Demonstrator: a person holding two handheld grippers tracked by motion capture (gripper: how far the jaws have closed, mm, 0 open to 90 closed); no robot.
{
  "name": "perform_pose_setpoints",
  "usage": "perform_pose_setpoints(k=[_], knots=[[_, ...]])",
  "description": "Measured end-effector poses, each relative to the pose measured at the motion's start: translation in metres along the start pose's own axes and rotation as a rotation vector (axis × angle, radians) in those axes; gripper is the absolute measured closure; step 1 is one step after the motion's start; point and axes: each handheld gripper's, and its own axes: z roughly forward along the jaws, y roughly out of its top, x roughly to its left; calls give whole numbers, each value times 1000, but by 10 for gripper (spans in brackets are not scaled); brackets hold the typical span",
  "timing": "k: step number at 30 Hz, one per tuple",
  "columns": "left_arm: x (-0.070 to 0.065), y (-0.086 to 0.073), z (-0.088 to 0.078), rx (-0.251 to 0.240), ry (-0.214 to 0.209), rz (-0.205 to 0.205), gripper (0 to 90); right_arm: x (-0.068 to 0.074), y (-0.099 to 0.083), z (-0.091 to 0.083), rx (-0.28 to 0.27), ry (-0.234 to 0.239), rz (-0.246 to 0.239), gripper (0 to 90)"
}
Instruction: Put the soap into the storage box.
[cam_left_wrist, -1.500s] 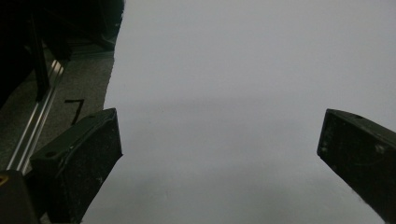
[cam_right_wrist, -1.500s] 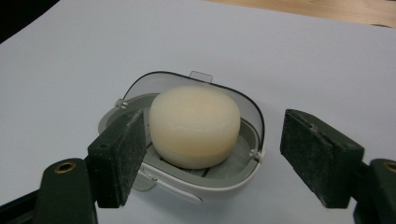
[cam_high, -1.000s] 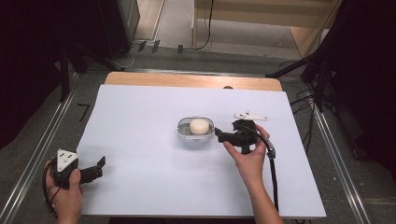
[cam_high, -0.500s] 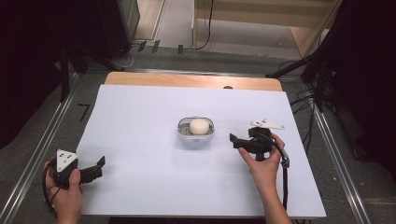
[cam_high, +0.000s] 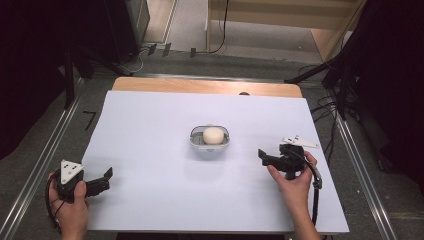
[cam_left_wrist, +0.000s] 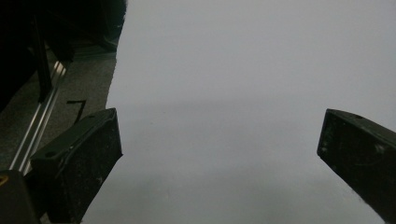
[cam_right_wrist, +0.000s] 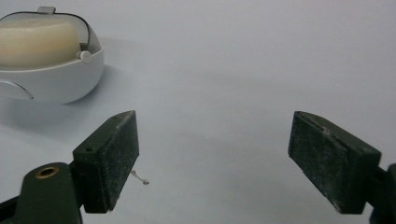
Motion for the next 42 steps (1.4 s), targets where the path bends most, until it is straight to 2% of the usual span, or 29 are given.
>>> perform_pose_setpoints(k=[2,6,10,20,26,28,36,42], knots=[[0,0,0,0,0,0,3,-5,-3,-2,6,11,4,132],[0,0,0,0,0,3,3,-12,-11,-4,14,-6,13,125],[0,0,0,1,0,1,3,-20,-18,-7,23,-13,15,81],[0,0,0,0,0,1,3,-41,-32,-21,0,-19,43,75],[0,0,0,1,0,2,3,-54,-41,-30,4,-51,46,75],[0,0,0,0,0,1,3,-60,-46,-33,11,-65,60,75],[0,0,0,0,1,2,3,-74,-58,-45,17,-86,79,75],[0,0,0,0,0,3,3,-83,-64,-55,-4,-89,99,75]])
